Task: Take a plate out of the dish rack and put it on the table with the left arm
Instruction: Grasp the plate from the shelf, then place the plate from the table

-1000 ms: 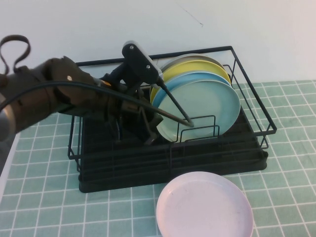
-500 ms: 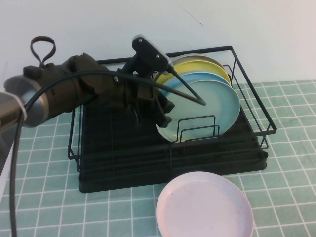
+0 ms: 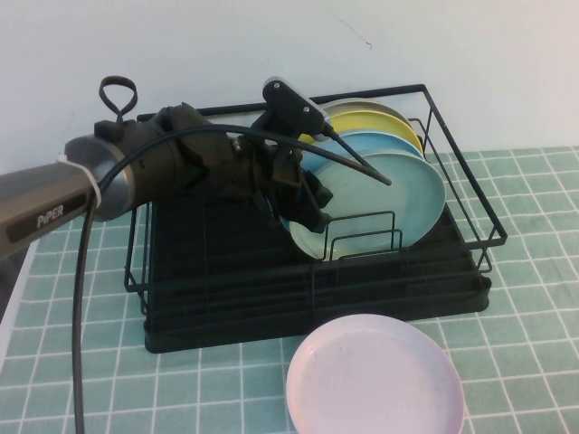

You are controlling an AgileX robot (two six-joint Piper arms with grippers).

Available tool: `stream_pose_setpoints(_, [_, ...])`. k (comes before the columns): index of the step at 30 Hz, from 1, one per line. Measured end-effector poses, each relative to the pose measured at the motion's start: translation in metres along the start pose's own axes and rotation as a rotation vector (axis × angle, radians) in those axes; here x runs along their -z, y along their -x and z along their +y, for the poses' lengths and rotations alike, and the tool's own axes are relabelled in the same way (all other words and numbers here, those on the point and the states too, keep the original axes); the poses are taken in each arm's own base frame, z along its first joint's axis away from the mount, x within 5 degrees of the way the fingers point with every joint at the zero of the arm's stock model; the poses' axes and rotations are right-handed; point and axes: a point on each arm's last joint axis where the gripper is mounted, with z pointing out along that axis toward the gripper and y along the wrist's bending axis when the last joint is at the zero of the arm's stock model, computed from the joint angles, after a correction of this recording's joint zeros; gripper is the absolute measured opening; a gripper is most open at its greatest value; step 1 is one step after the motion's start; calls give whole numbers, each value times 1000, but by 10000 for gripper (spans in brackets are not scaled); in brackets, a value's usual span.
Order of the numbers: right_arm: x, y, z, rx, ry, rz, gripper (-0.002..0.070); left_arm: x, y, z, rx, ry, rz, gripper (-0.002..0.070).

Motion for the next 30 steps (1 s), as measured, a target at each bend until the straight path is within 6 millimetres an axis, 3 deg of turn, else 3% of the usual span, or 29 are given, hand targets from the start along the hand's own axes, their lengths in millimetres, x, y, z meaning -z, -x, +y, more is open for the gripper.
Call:
stream_pose_setpoints(3, [0,0,0,0,0,0,-1,0,2,1,-29,14,-5,92])
stream_pose_setpoints(7, [0,0,0,0,0,0,-1,4,3,0,-51,9,-2,93])
stream_pose_setpoints(11, [0,0,0,0,0,0,-1,20,13,-3,-84,3,-15,93])
stream_pose_setpoints(14, [0,0,0,0,0,0,-1,45,27,-7,-116,9,-45,93])
stream_pose_setpoints(22, [0,0,0,0,0,0,-1,144,67,-36,-34,-17,-177,90])
stream_pose_setpoints(26, [0,0,0,0,0,0,-1,180,66,-54,81,-84,-116,90])
stream_pose_setpoints(30, [0,0,0,0,0,0,-1,186,51,-64,220,-166,71,90])
